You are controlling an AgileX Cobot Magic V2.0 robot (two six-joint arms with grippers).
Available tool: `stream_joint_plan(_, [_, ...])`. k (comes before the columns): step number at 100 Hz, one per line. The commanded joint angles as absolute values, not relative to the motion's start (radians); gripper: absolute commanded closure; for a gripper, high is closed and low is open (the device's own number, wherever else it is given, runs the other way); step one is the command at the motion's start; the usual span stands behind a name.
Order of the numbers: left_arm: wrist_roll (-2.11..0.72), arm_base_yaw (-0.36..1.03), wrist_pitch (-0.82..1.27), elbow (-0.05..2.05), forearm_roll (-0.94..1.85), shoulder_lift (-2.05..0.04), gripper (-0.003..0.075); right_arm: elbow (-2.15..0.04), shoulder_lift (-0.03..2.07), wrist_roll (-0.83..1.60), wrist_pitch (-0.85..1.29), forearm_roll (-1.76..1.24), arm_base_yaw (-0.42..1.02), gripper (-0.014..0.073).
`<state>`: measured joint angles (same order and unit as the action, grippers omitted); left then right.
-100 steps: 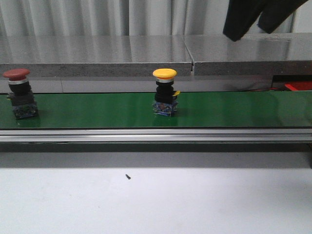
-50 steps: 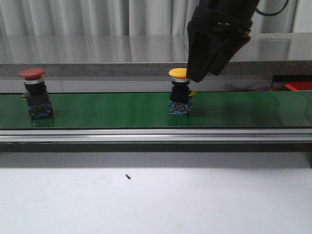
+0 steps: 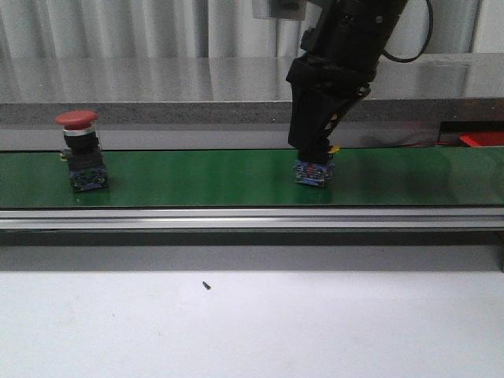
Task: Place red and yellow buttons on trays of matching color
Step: 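Lower the right gripper onto the yellow button on the belt and grasp, then carry the yellow button into the yellow tray and open the right gripper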
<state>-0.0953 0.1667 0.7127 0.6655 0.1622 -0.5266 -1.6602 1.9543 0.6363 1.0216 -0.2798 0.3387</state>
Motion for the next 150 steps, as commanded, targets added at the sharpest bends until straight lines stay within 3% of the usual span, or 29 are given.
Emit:
stream_joint_plan(1, [-0.096, 0.175, 0.641, 0.693, 0.170, -0.528, 0.0739, -1.693, 1.894, 0.650, 1.026, -0.313, 0.329, 0.0401])
stream_joint_plan(48, [-0.096, 0.175, 0.641, 0.693, 0.170, -0.528, 0.0739, -1.691, 1.704, 0.555, 1.140, -0.454, 0.134, 0.0401])
stream_joint_plan(75, [-0.096, 0.175, 0.641, 0.693, 0.170, -0.528, 0.0739, -1.674, 1.589, 0.359, 1.161, -0.249, 0.066, 0.0401])
stream_joint_plan(101, [-0.096, 0.175, 0.641, 0.693, 0.170, -0.528, 0.0739, -1.507, 1.470, 0.195, 1.119, -0.114, -0.030, 0.0401])
stream_joint_plan(150, [-0.096, 0.175, 0.641, 0.693, 0.170, -0.528, 0.0739, -1.204, 1.291, 0.104, 1.002, -0.084, -0.430, 0.0401])
